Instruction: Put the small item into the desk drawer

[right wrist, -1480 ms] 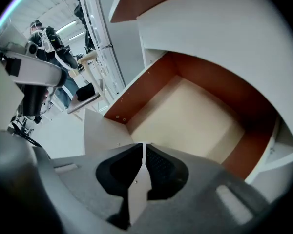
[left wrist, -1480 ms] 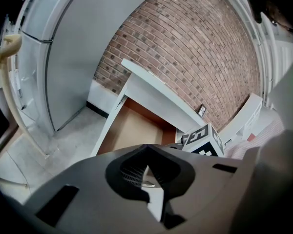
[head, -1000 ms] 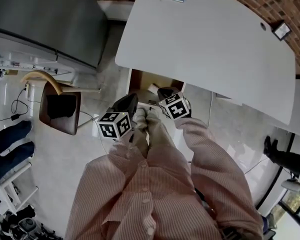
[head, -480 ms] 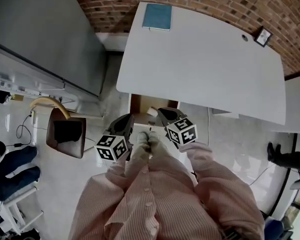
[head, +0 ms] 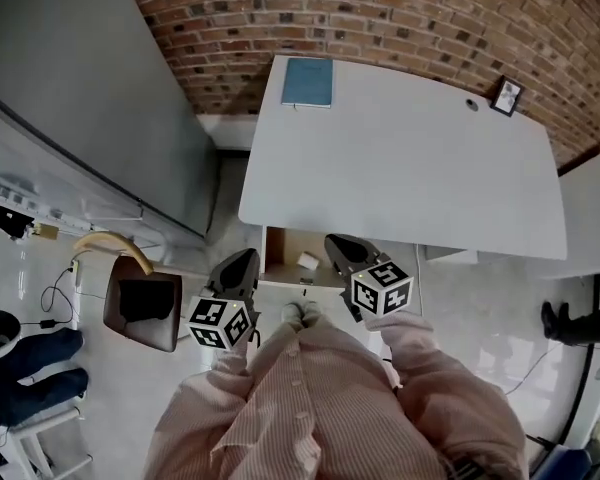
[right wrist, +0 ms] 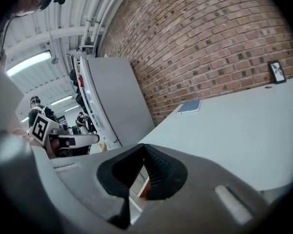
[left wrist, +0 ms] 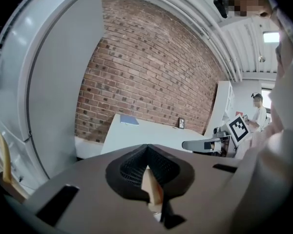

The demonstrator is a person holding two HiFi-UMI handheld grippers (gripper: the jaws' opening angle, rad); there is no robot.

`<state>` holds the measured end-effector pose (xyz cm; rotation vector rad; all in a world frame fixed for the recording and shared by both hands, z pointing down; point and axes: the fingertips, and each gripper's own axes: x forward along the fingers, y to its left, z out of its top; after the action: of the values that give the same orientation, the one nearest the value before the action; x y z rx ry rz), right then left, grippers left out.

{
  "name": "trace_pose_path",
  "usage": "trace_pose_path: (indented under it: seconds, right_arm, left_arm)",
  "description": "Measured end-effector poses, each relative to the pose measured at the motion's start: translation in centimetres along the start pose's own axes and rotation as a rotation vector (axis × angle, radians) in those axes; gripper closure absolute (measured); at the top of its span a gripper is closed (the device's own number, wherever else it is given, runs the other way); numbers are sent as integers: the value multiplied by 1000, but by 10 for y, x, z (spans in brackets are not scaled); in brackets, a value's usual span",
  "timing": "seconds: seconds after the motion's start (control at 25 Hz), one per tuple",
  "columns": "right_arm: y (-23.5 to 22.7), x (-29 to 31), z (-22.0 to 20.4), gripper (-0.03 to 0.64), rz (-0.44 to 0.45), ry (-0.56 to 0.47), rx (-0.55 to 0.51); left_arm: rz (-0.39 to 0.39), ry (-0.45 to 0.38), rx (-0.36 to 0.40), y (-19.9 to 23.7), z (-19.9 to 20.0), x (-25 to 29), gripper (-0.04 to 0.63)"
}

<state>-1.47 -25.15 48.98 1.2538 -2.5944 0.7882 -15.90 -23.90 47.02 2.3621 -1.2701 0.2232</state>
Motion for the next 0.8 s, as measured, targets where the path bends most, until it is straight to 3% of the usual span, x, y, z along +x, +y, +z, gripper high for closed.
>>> trace_pose_path:
  seconds: [0.44,0.8]
  right_arm:
    - [6,-18,80,611,-12,-207,-2]
    - [3,-33,115,611,-79,-308,-56]
  left_arm:
    - [65,-140,53,19,56,-16,597]
    - [112,-223,83,36,88,-31,597]
